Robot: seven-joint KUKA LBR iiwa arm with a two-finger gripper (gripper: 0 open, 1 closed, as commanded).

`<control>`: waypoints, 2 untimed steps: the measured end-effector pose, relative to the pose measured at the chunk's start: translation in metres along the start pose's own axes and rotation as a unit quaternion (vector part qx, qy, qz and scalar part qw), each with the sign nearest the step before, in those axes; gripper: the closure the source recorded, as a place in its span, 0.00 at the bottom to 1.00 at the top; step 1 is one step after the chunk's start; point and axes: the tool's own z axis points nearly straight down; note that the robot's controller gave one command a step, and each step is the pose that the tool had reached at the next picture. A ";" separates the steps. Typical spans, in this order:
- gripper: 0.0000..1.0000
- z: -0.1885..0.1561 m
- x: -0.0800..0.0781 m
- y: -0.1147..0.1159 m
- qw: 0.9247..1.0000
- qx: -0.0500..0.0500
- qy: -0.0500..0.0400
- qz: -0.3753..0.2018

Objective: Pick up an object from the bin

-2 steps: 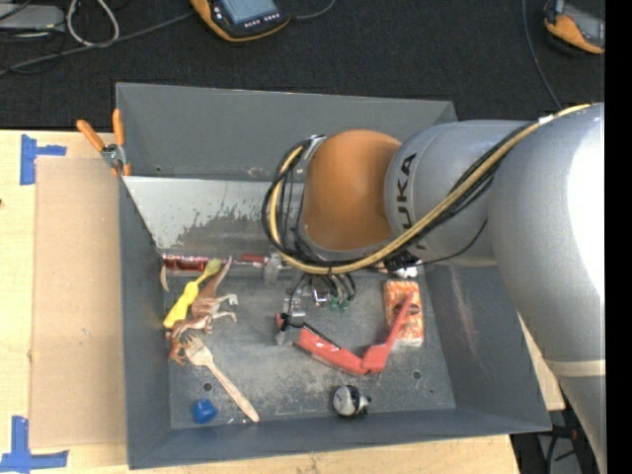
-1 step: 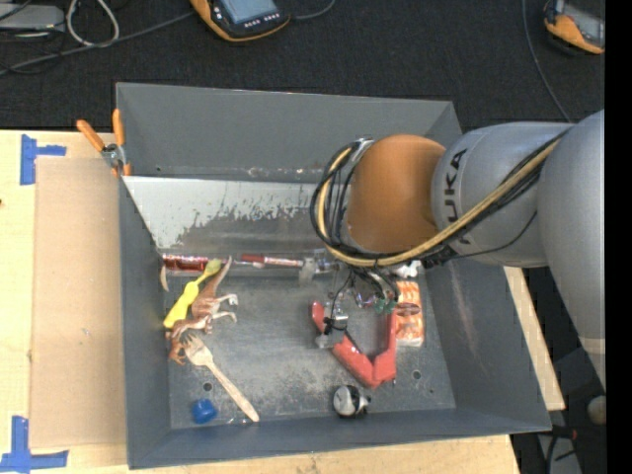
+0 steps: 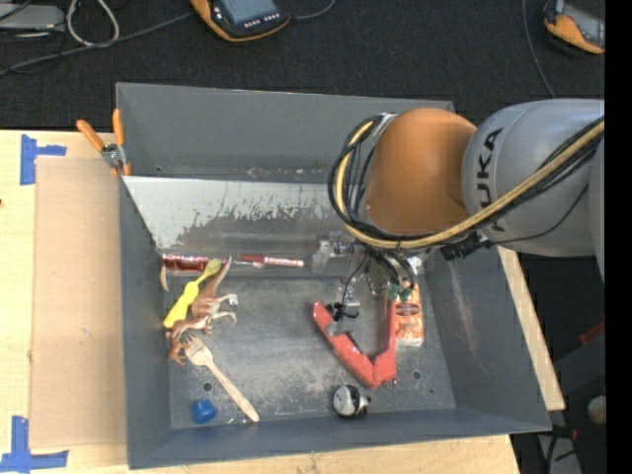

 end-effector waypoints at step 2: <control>0.00 0.047 0.052 -0.084 1.000 0.002 0.008 0.003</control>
Offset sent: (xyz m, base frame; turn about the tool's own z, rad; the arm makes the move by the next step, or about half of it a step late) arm -0.0257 -0.0457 -0.0318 0.0372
